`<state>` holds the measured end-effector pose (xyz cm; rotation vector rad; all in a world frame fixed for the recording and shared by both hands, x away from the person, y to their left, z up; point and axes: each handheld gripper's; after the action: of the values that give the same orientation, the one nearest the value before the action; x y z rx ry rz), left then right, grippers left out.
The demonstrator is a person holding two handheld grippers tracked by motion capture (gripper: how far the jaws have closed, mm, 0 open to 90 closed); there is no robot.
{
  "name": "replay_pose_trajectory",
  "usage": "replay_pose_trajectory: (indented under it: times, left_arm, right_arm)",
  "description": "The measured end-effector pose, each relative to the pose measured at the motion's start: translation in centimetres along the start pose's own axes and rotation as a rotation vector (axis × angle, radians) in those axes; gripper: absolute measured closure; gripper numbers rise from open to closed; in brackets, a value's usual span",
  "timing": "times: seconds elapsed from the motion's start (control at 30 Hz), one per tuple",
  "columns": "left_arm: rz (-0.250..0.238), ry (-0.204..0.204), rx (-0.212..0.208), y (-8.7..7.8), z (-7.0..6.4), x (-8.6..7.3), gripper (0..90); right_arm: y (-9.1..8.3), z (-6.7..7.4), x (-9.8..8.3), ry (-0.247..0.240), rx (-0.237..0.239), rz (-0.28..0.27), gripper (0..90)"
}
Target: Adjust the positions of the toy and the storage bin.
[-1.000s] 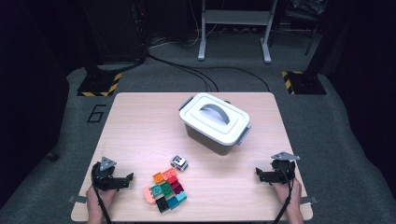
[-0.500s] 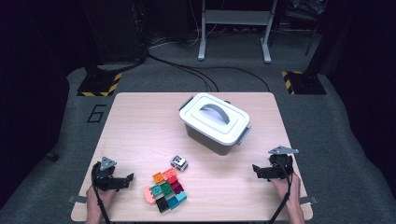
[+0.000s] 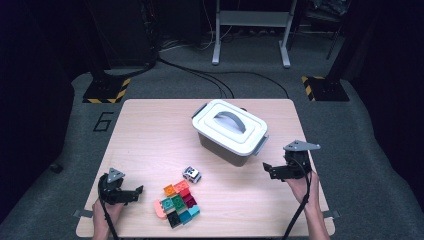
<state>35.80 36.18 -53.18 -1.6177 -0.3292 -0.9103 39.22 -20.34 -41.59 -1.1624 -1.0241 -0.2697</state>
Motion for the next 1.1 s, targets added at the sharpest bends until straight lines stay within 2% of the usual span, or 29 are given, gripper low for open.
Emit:
replay_pose_trajectory:
  times: [0.03, 0.13, 0.23, 0.3, 0.4, 0.43, 0.6, 0.63, 0.7, 0.73, 0.8, 0.87, 0.9, 0.93, 0.97, 1.03, 1.1]
  left_arm:
    - [0.002, 0.000, 0.000, 0.0, 0.0, 0.0, 0.4]
    - [-0.005, -0.001, 0.003, 0.0, 0.0, 0.0, 0.4]
    - [0.001, 0.000, 0.001, 0.0, 0.0, 0.0, 0.4]
    - [0.002, 0.000, -0.001, 0.0, 0.0, 0.0, 0.4]
    - [0.000, -0.001, 0.000, 0.0, 0.0, 0.0, 0.4]
    - [0.001, 0.001, -0.001, 0.0, 0.0, 0.0, 0.4]
    - [-0.001, -0.001, -0.001, 0.0, 0.0, 0.0, 0.4]
    - [0.001, 0.001, 0.001, 0.0, 0.0, 0.0, 0.4]
    - [0.000, 0.000, 0.000, 0.0, 0.0, 0.0, 0.4]
    - [-0.004, -0.001, 0.000, 0.0, 0.0, 0.0, 0.4]
    - [0.002, 0.000, -0.001, 0.0, 0.0, 0.0, 0.4]
    - [0.001, 0.000, -0.001, 0.0, 0.0, 0.0, 0.5]
    - [0.002, 0.001, -0.001, 0.0, 0.0, 0.0, 0.5]
    - [0.004, 0.005, -0.002, 0.0, 0.0, 0.0, 0.5]
    - [0.001, -0.001, -0.002, 0.0, 0.0, 0.0, 0.5]
    - [0.004, 0.004, -0.002, 0.0, 0.0, 0.0, 0.5]
    - [0.004, 0.004, -0.002, 0.0, 0.0, 0.0, 0.5]
  right_arm:
    - [-0.3, 0.2, 1.0, -0.004, 0.001, -0.014, 0.0]
    - [-0.3, 0.4, 2.0, -0.016, 0.008, -0.018, 0.0]
    - [0.4, 0.9, 3.9, -0.049, 0.015, -0.014, 0.0]
    - [0.7, 1.0, 4.4, -0.058, 0.017, -0.010, 0.0]
    - [1.7, 1.4, 5.8, -0.079, 0.034, -0.016, 5.8]
    - [2.4, 1.7, 6.7, -0.091, 0.047, -0.013, 5.3]
    - [4.0, 2.1, 8.3, -0.111, 0.059, 0.000, 7.5]
    - [4.9, 2.2, 9.0, -0.116, 0.069, 0.015, 10.8]
    - [5.4, 2.3, 9.3, -0.116, 0.072, 0.020, 14.1]
    - [5.8, 2.3, 9.6, -0.133, 0.070, 0.022, 16.6]
    - [6.7, 2.4, 10.3, -0.149, 0.076, 0.039, 25.4]
    - [7.5, 2.4, 11.1, -0.161, 0.060, 0.054, 32.5]
    - [7.9, 2.3, 11.4, -0.178, 0.072, 0.054, 33.6]
    - [8.2, 2.3, 11.8, -0.171, 0.084, 0.063, 34.9]
    - [8.8, 2.4, 12.4, -0.193, 0.075, 0.073, 38.0]
    - [9.4, 2.5, 13.1, -0.205, 0.082, 0.090, 40.3]
    - [9.6, 2.6, 13.3, -0.218, 0.079, 0.084, 42.6]
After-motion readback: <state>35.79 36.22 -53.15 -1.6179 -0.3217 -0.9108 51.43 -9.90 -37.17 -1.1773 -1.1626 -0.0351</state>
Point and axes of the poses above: each handheld gripper's, and its own axes: y roughly forward along the jaws, x roughly out of its top, z roughly to its left, and after that the axes turned 1 degree about z, right-handed
